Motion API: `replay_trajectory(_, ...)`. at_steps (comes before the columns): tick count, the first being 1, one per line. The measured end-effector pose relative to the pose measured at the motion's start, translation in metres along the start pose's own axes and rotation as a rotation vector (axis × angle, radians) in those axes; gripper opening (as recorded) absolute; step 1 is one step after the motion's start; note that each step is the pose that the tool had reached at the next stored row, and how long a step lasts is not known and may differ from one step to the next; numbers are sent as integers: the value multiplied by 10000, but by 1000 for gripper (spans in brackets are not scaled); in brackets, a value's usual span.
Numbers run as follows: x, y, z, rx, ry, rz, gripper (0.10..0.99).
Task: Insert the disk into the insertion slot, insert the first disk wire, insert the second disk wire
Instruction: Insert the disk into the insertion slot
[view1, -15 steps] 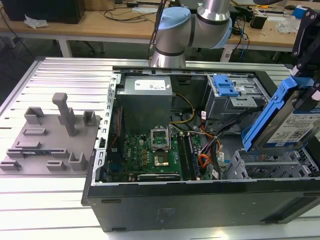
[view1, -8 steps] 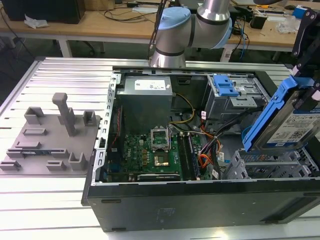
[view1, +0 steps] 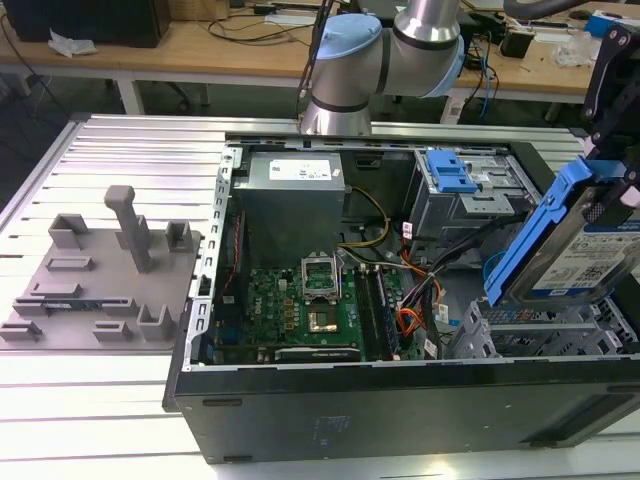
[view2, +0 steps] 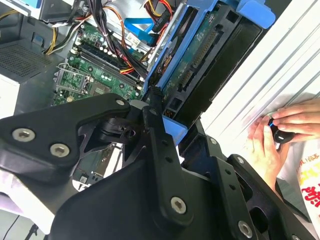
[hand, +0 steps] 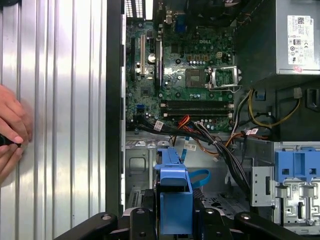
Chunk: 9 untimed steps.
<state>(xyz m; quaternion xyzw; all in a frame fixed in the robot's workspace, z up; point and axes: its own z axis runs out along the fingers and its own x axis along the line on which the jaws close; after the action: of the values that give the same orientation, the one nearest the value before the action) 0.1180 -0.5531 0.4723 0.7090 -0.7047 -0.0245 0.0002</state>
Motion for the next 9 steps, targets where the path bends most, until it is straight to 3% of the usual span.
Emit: replay_trajectory(9, 9, -12, 45, -14, -2, 36, 365)
